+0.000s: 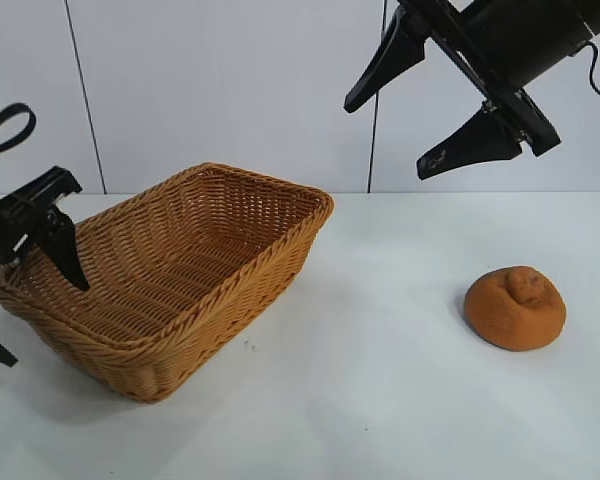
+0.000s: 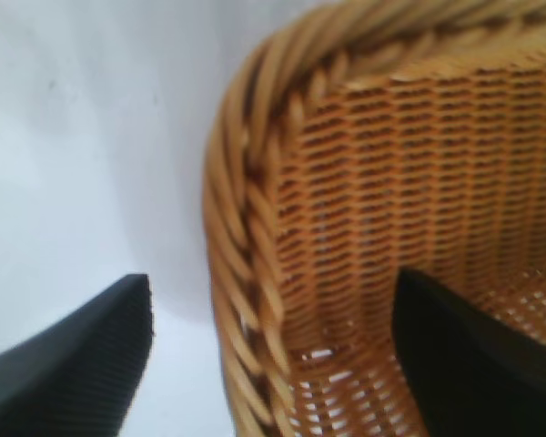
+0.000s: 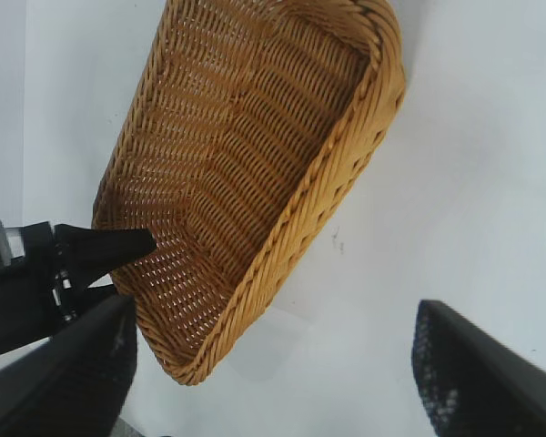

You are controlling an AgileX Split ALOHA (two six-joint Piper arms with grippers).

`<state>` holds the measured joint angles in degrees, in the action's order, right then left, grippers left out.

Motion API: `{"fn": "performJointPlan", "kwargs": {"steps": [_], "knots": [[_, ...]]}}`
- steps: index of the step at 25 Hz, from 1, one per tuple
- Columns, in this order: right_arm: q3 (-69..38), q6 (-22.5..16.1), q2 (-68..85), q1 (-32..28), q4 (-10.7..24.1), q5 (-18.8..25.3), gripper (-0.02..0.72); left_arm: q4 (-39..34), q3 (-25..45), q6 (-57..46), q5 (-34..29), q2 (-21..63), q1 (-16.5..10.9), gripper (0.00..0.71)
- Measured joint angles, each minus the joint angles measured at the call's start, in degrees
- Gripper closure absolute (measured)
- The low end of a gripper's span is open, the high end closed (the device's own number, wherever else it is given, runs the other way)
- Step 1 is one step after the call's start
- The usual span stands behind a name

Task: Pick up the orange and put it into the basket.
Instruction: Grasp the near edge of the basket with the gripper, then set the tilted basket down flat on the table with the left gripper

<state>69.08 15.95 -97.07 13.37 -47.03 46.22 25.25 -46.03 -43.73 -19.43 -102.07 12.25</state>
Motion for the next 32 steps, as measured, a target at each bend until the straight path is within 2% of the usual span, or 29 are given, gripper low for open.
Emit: {"fn": "performJointPlan", "kwargs": {"steps": [2, 4, 8, 12, 15, 19, 26, 32], "knots": [[0.0, 0.0, 0.0, 0.0, 0.0, 0.0, 0.135, 0.0, 0.0, 0.0, 0.5, 0.0, 0.0, 0.198], [0.0, 0.0, 0.0, 0.0, 0.0, -0.2, 0.135, 0.0, 0.0, 0.1, 0.5, 0.0, 0.0, 0.247], [0.0, 0.0, 0.0, 0.0, 0.0, -0.2, 0.135, 0.0, 0.0, 0.2, 0.5, -0.1, 0.0, 0.410], [0.0, 0.0, 0.0, 0.0, 0.0, -0.2, 0.135, 0.8, -0.1, -0.2, 0.9, -0.2, 0.0, 0.616], [0.0, 0.0, 0.0, 0.0, 0.0, -0.2, 0.135, 0.8, -0.5, 0.0, -0.4, -0.2, 0.0, 0.620], [0.0, 0.0, 0.0, 0.0, 0.0, -0.2, 0.135, 0.1, -5.0, 2.0, -7.3, -0.3, -1.8, 0.620], [0.0, 0.0, 0.0, 0.0, 0.0, -0.2, 0.135, -0.5, -20.3, 13.9, -18.1, -2.6, -6.4, 0.620], [0.0, 0.0, 0.0, 0.0, 0.3, -0.1, 0.135, -1.2, -33.6, 26.5, -29.8, -11.3, -6.6, 0.620]]}}
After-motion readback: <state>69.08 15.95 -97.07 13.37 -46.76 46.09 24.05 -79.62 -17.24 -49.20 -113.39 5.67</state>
